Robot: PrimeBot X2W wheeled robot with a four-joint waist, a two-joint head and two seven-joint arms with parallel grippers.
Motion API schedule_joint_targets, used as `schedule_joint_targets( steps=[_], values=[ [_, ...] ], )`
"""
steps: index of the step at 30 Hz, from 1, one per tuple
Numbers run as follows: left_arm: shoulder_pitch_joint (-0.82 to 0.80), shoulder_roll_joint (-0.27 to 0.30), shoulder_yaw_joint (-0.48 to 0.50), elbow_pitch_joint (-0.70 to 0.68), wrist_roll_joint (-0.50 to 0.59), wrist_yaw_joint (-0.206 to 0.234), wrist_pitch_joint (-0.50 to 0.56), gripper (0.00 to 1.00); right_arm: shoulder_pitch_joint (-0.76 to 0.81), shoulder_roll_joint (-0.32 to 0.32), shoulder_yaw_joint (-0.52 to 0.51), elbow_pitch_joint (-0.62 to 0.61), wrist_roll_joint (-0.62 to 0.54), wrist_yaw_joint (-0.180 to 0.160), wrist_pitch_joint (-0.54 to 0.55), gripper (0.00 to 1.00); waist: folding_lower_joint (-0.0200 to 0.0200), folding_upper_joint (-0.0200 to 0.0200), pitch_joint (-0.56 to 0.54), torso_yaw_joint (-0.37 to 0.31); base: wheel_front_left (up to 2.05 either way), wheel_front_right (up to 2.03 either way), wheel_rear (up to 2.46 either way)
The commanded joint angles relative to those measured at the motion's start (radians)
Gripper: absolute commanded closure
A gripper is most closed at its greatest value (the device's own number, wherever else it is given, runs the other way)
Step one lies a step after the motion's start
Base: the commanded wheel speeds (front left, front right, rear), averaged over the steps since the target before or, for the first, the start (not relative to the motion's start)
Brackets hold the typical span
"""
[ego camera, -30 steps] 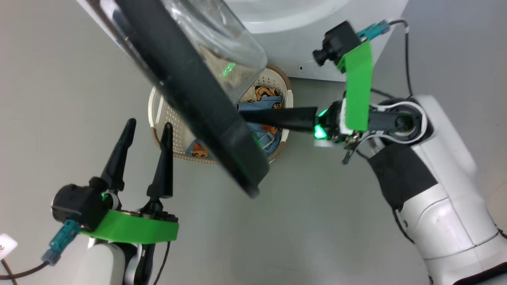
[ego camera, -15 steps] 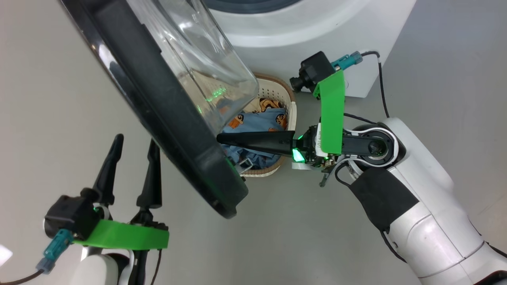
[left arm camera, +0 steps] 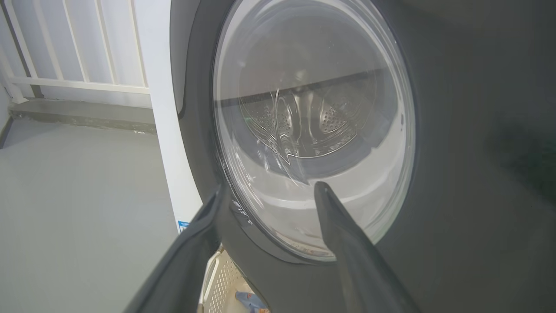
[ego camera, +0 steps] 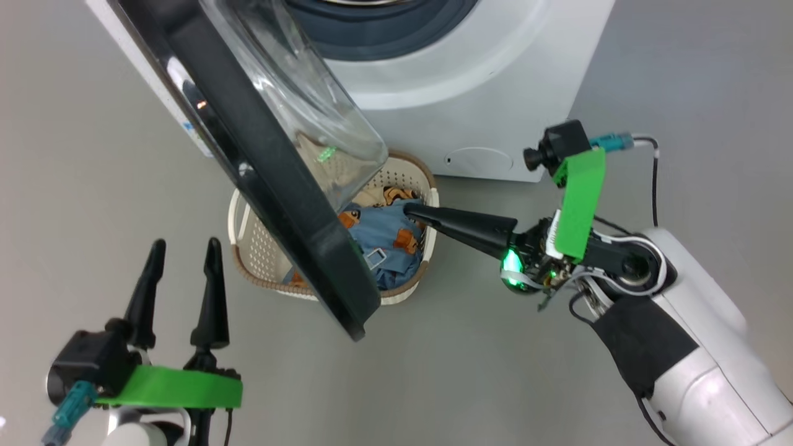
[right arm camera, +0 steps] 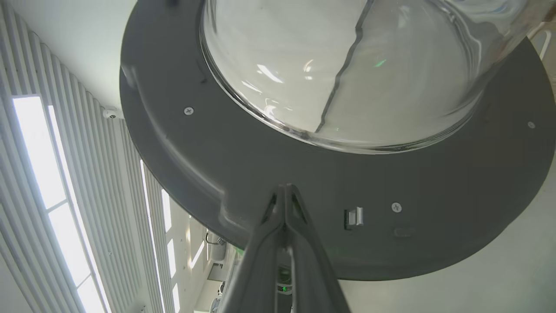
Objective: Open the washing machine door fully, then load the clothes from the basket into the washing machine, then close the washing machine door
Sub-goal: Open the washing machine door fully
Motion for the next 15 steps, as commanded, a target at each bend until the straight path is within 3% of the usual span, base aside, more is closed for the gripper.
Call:
schedule_joint_targets(
  steps=[1,15],
  values=[
    [0.016,0.018,0.042,-0.014,0.015,-0.005,-0.006,0.0,0.039,0.004,0.008,-0.037,0.023,0.002,-0.025,1.0,0.0,0.0,-0.033,-0.025,0.0,0.0,0.0],
    [0.093,0.018,0.107,-0.005,0.057,-0.042,-0.006,0.0,0.212,-0.038,0.029,-0.109,0.11,0.002,-0.176,1.0,0.0,0.0,-0.129,-0.115,0.0,0.0,0.0]
  ],
)
